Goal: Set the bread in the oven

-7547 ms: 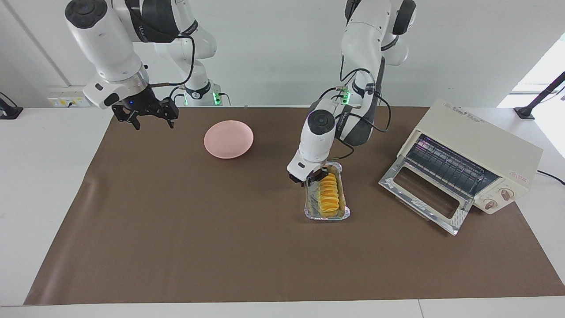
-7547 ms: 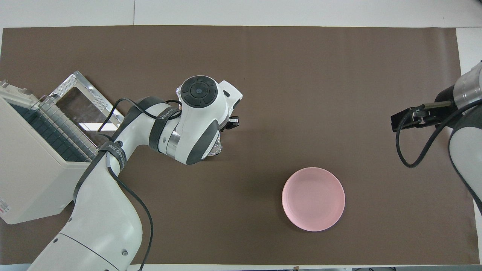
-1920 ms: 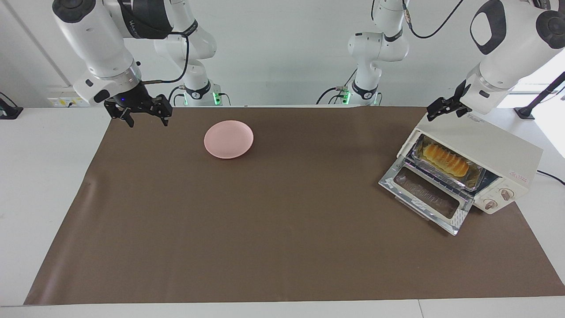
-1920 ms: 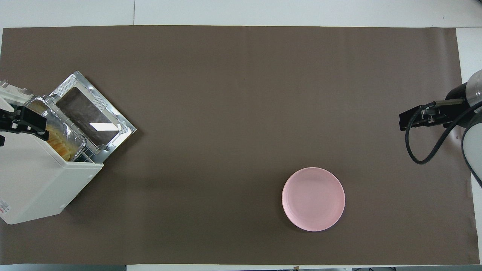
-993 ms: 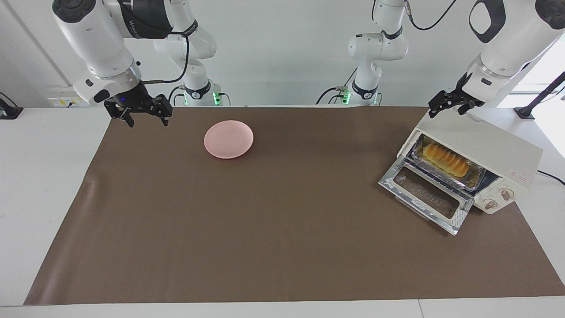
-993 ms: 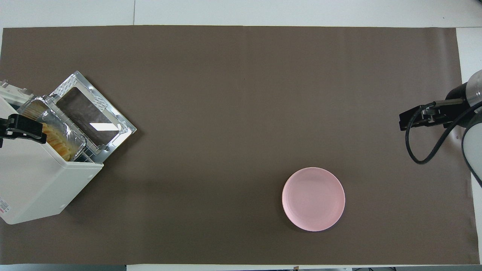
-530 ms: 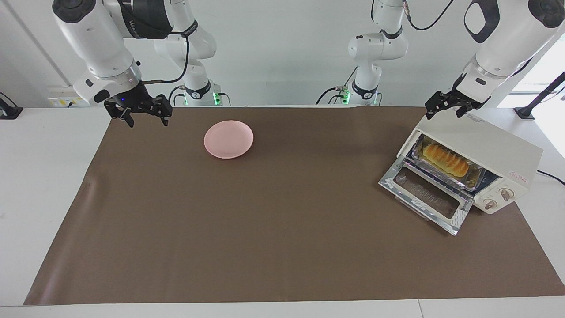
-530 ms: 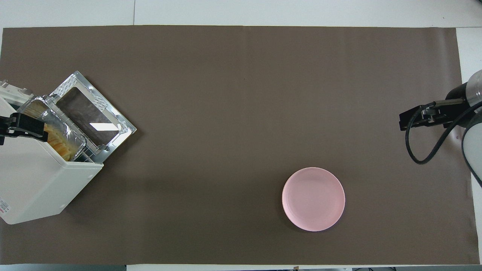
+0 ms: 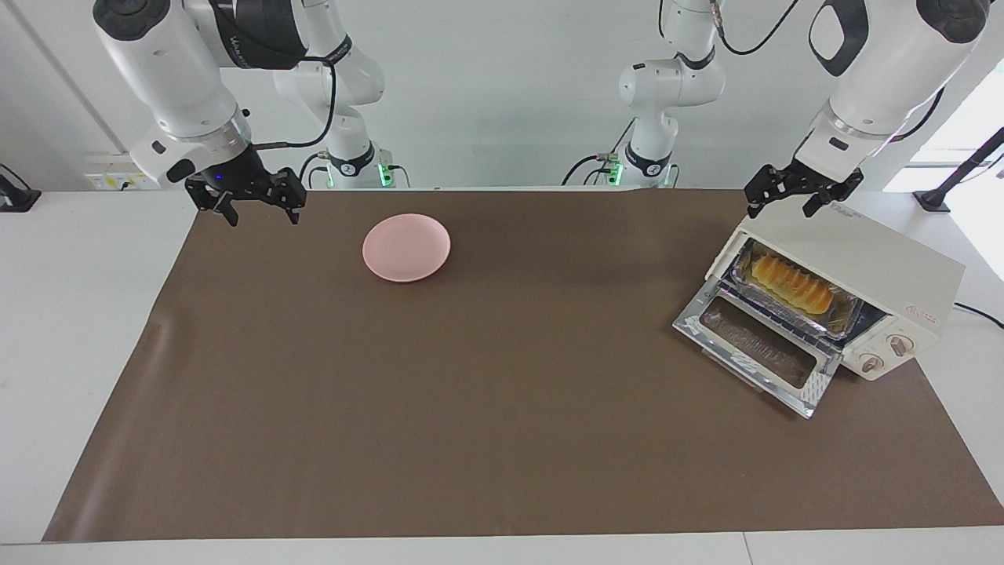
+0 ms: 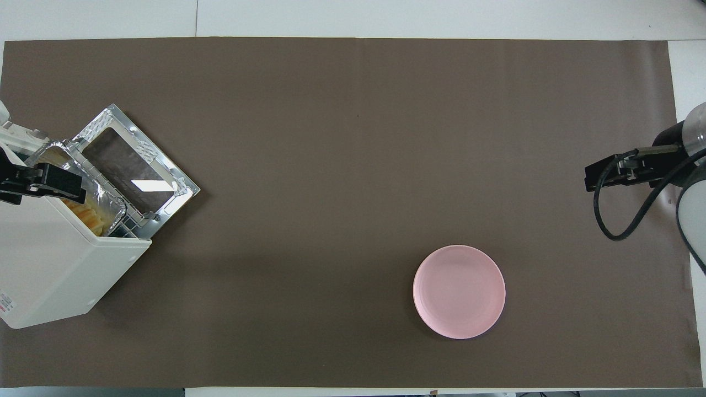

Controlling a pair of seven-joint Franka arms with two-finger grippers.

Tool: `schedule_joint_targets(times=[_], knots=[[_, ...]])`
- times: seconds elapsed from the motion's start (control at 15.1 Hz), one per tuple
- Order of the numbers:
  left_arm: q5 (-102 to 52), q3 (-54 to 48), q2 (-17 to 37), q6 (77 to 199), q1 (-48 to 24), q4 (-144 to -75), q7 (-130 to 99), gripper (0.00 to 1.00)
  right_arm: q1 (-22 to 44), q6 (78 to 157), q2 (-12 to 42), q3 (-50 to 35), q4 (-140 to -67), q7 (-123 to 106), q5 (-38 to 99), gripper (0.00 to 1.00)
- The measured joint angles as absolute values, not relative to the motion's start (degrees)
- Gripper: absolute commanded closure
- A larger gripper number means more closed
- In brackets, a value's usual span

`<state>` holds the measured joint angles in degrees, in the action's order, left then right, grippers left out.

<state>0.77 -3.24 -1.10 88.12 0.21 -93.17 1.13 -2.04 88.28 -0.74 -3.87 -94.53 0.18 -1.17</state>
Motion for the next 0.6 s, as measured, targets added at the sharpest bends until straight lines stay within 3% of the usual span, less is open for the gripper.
schedule_joint_targets(times=[0.6], knots=[[0.5, -5.1, -1.1, 91.1, 0.3, -92.7, 0.7, 0.00, -2.0, 88.3, -0.7, -3.9, -94.5, 0.2, -1.2, 0.00]])
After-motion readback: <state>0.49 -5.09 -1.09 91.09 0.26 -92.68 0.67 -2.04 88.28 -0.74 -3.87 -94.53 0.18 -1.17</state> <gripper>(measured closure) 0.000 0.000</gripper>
